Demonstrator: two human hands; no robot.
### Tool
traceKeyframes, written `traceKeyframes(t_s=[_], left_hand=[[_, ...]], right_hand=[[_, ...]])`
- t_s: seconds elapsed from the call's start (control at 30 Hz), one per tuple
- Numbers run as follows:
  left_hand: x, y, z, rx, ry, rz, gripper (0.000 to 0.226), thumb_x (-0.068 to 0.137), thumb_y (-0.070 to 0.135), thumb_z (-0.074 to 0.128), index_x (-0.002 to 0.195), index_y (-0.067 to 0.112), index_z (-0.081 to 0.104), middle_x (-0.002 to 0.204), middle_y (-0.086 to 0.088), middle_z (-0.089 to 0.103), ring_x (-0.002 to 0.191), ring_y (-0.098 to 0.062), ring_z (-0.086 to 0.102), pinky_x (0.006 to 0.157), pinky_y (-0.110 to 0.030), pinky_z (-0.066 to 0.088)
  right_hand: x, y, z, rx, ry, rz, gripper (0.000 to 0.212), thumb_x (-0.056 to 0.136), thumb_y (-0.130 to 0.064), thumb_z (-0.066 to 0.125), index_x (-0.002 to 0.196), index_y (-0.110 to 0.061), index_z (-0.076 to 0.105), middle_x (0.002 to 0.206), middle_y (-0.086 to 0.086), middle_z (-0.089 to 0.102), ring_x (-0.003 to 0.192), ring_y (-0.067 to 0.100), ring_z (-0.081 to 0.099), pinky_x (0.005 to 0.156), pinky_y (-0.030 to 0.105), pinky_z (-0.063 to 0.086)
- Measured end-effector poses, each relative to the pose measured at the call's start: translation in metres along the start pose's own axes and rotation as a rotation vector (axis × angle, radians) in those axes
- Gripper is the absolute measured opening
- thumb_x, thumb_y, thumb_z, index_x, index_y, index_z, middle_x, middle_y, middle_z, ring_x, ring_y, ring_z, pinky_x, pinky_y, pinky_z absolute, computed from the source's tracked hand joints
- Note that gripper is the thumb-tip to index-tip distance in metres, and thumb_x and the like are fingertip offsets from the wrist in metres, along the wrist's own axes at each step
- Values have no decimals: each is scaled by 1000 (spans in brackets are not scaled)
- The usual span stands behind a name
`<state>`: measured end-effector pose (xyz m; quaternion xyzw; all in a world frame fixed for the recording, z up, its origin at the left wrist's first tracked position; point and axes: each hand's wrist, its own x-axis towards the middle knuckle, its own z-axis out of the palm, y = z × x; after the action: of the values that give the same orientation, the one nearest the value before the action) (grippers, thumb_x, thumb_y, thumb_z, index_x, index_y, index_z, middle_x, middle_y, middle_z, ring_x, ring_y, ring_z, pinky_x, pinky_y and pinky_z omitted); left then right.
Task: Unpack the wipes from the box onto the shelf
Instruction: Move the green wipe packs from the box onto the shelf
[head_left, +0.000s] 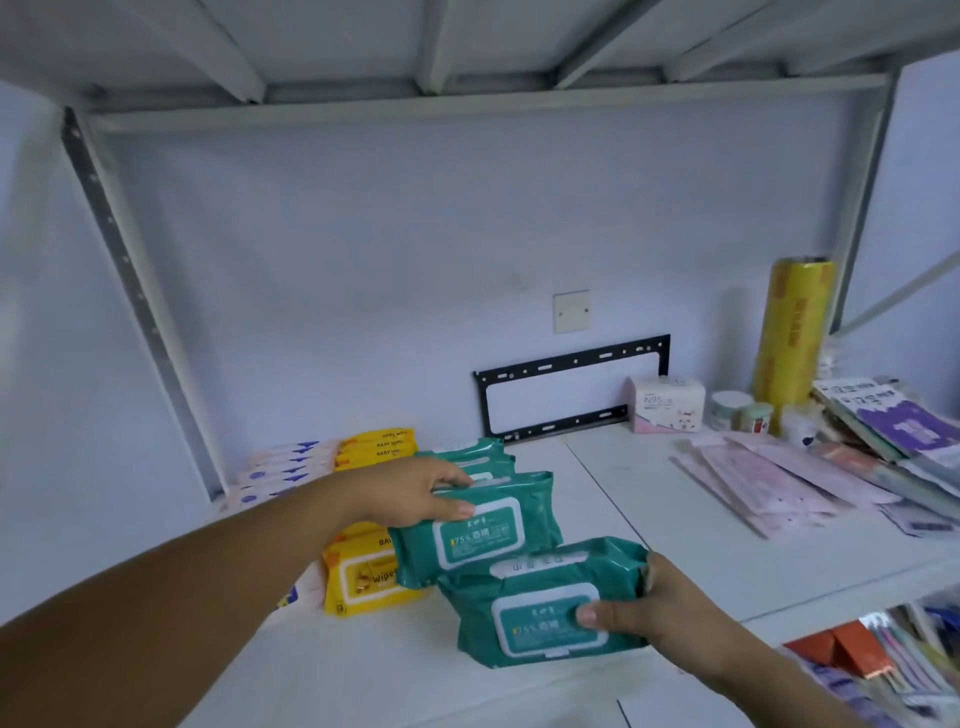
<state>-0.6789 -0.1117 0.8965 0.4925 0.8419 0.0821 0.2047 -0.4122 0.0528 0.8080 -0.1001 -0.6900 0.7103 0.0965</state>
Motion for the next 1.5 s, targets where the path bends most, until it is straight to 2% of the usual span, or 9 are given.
traceKeyframes(t_s=[0.13, 0.3, 0.57, 0.87, 1.03, 1.13, 1.3, 1.4, 1.5], left_hand=[[41, -5, 12, -22, -41, 20, 68, 92, 58, 61, 151, 30, 42, 158, 10, 40, 144, -11, 40, 120, -33, 31], [83, -7, 26, -34, -87, 20, 67, 93, 58, 61, 151, 31, 40, 160, 9, 38, 146, -12, 37, 121, -37, 30], [136, -20, 24, -7, -127, -112, 57, 94, 53, 62, 145, 39, 44, 157, 10, 42, 139, -16, 43, 116, -40, 36], [158, -52, 33, 81, -202, -217, 54, 94, 48, 63, 144, 40, 43, 155, 9, 45, 139, -18, 46, 116, -44, 37], [161, -55, 25, 96, -193, -196, 53, 99, 45, 58, 148, 31, 45, 152, 8, 48, 136, -18, 48, 113, -38, 38], [166, -53, 24, 98, -176, -175, 45, 99, 42, 59, 142, 33, 54, 141, 8, 59, 125, -17, 56, 105, -38, 44], [172, -52, 29, 183, -67, -128, 47, 97, 34, 63, 143, 31, 55, 133, 1, 61, 115, -18, 58, 93, -29, 42], [173, -55, 30, 206, -44, -126, 50, 96, 32, 65, 145, 31, 53, 134, 0, 59, 117, -19, 57, 94, -29, 41], [173, -56, 27, 240, -39, -130, 51, 96, 32, 65, 145, 32, 52, 136, 1, 59, 121, -20, 56, 98, -33, 43]], right_hand=[[23, 17, -4, 21, 25, 31, 42, 81, 9, 75, 120, -6, 67, 110, 12, 77, 100, 26, 75, 76, 25, 57], [67, 34, -27, 29, -20, 55, 43, 81, 6, 77, 121, -7, 67, 117, 13, 75, 110, 33, 71, 95, 44, 57], [150, 71, -59, 151, -58, 19, 50, 81, 10, 76, 128, 0, 61, 124, 20, 70, 116, 39, 67, 100, 52, 53], [198, 109, -50, 273, -182, 22, 53, 76, 18, 74, 125, 6, 62, 124, 26, 68, 114, 39, 67, 90, 40, 57], [208, 111, -45, 237, -101, 74, 55, 71, 21, 76, 120, 4, 59, 113, 17, 75, 109, 37, 70, 79, 32, 60], [210, 109, -47, 179, -25, 80, 49, 73, 24, 74, 115, 5, 57, 104, 14, 76, 91, 20, 76, 68, 24, 59], [215, 110, -42, 53, 52, 77, 48, 74, 18, 77, 112, -8, 60, 95, -6, 79, 90, 11, 75, 69, 20, 58], [219, 112, -37, -55, 78, 57, 51, 74, 4, 83, 111, -24, 62, 103, -17, 76, 98, 9, 73, 80, 23, 58], [222, 114, -33, -115, 100, 62, 50, 75, -3, 85, 110, -30, 61, 102, -25, 74, 95, 0, 71, 78, 16, 56]])
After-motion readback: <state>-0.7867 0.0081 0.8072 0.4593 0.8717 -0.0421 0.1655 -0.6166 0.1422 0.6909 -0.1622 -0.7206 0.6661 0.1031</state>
